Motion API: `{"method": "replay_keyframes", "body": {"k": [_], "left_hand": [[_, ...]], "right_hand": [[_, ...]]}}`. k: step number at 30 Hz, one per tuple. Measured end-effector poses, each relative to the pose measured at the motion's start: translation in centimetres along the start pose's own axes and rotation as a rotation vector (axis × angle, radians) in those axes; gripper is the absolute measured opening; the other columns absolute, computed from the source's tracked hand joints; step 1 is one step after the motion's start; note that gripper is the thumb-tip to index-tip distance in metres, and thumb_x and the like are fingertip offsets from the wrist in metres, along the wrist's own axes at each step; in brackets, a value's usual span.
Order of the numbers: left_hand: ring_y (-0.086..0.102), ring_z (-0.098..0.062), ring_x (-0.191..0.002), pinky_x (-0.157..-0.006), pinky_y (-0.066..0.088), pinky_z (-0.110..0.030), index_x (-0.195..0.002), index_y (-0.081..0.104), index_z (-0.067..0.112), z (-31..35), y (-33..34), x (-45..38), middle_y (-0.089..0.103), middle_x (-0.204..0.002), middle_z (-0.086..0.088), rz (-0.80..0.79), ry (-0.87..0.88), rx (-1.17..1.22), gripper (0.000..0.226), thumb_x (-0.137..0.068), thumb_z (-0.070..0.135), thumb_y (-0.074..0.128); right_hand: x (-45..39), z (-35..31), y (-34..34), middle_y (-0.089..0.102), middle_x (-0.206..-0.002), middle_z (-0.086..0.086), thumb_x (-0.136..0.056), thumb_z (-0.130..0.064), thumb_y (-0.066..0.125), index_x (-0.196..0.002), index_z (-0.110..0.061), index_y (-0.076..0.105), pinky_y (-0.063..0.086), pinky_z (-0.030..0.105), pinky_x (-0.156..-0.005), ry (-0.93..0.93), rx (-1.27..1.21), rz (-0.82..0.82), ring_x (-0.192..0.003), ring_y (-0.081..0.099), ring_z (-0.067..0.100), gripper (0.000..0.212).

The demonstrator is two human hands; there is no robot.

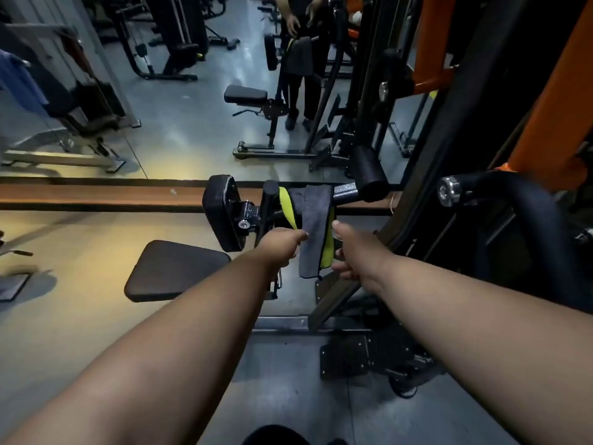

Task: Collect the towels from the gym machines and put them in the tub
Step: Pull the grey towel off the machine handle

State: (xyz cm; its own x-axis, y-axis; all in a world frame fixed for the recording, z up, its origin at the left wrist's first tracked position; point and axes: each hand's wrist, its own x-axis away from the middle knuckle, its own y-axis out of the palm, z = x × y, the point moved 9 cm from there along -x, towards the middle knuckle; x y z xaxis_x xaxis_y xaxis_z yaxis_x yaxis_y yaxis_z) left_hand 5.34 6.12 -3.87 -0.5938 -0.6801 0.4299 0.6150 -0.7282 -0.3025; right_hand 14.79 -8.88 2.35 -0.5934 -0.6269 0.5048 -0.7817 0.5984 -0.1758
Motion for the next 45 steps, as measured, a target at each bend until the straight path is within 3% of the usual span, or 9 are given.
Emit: {"method": "replay_keyframes", "body": {"k": [5, 8, 18, 22, 25, 28, 32, 38, 45], "left_hand": [[0.050, -0.024, -0.090, -0.064, 0.037, -0.034, -0.120, 0.071, 0.005, 0.3, 0.2, -2.6, 0.054, -0.107, -0.010, -0.063, -0.054, 0.034, 0.032, -0.103, 0.030, 0.061], [0.044, -0.021, -0.071, -0.059, 0.030, -0.033, -0.102, 0.060, 0.015, 0.9, -0.2, -6.0, 0.047, -0.095, -0.010, -0.073, -0.072, 0.110, 0.012, -0.098, 0.025, 0.064], [0.050, -0.020, -0.069, -0.063, 0.038, -0.031, -0.097, 0.067, 0.014, -3.1, -0.5, -12.7, 0.063, -0.080, -0.005, -0.070, -0.312, 0.366, 0.028, -0.107, 0.039, 0.059], [0.049, -0.016, -0.066, -0.059, 0.038, -0.027, -0.105, 0.065, 0.014, -2.7, -1.0, -12.8, 0.058, -0.080, -0.003, -0.095, -0.276, 0.334, 0.025, -0.110, 0.037, 0.057], [0.064, -0.023, -0.098, -0.080, 0.046, -0.033, -0.110, 0.073, 0.013, -1.8, -1.8, -11.9, 0.070, -0.107, -0.006, -0.110, -0.231, 0.340, 0.025, -0.108, 0.033, 0.059], [0.054, -0.027, -0.091, -0.085, 0.043, -0.039, -0.089, 0.069, 0.015, -0.1, -3.0, -10.2, 0.064, -0.097, -0.009, -0.119, -0.171, 0.369, 0.024, -0.105, 0.028, 0.056], [0.061, -0.021, -0.073, -0.075, 0.051, -0.032, -0.084, 0.071, 0.014, 2.0, -4.4, -7.6, 0.069, -0.076, -0.004, -0.165, -0.137, 0.464, 0.027, -0.104, 0.023, 0.055], [0.057, -0.027, -0.091, -0.073, 0.047, -0.037, -0.109, 0.072, 0.010, 3.7, -5.9, -3.8, 0.064, -0.098, -0.018, -0.218, -0.047, 0.410, 0.024, -0.104, 0.024, 0.053], [0.077, -0.022, -0.084, -0.080, 0.056, -0.034, -0.106, 0.081, 0.011, 4.4, -7.7, -1.1, 0.084, -0.095, -0.009, -0.222, -0.028, 0.415, 0.034, -0.108, 0.035, 0.057]], "right_hand": [[-1.8, 0.2, -0.2, 0.056, -0.105, 0.004, -0.104, -0.053, 0.043, -0.139, -0.017, 0.054, 0.046, 0.031, -0.065, 0.066, 0.024, 0.034, -0.086, 0.064, 0.025, 0.051], [-3.4, -0.3, -0.9, 0.055, -0.098, 0.001, -0.106, -0.047, 0.044, -0.121, -0.022, 0.051, 0.045, 0.037, -0.075, 0.073, 0.024, 0.119, -0.100, 0.067, 0.030, 0.030], [-8.0, 0.2, 0.4, 0.052, -0.084, 0.001, -0.106, -0.038, 0.049, -0.097, -0.022, 0.057, 0.043, 0.030, -0.068, 0.151, 0.041, 0.245, -0.085, 0.057, 0.023, 0.020], [-9.4, 0.2, 1.5, 0.058, -0.091, 0.004, -0.103, -0.042, 0.053, -0.106, -0.021, 0.060, 0.045, 0.035, -0.074, 0.152, 0.046, 0.274, -0.089, 0.062, 0.026, 0.022], [-10.5, 0.3, 2.0, 0.062, -0.101, 0.001, -0.101, -0.045, 0.055, -0.125, -0.020, 0.060, 0.046, 0.035, -0.077, 0.134, 0.047, 0.285, -0.102, 0.067, 0.027, 0.035], [-11.3, -0.1, 2.2, 0.063, -0.124, 0.000, -0.097, -0.049, 0.058, -0.138, -0.022, 0.058, 0.048, 0.036, -0.097, 0.108, -0.017, 0.297, -0.115, 0.062, 0.026, 0.049], [-12.0, -1.2, 2.7, 0.077, -0.116, 0.002, -0.095, -0.048, 0.060, -0.116, -0.025, 0.069, 0.050, 0.047, -0.110, 0.040, -0.158, 0.237, -0.111, 0.070, 0.026, 0.032], [-11.2, -3.1, 3.6, 0.083, -0.099, 0.009, -0.099, -0.028, 0.065, -0.107, -0.013, 0.076, 0.054, 0.049, -0.106, -0.032, -0.267, 0.131, -0.107, 0.075, 0.034, 0.020], [-7.7, -5.3, 4.3, 0.079, -0.118, 0.011, -0.102, -0.020, 0.062, -0.123, -0.011, 0.073, 0.051, 0.049, -0.108, -0.179, -0.225, -0.058, -0.114, 0.074, 0.028, 0.025]]}}
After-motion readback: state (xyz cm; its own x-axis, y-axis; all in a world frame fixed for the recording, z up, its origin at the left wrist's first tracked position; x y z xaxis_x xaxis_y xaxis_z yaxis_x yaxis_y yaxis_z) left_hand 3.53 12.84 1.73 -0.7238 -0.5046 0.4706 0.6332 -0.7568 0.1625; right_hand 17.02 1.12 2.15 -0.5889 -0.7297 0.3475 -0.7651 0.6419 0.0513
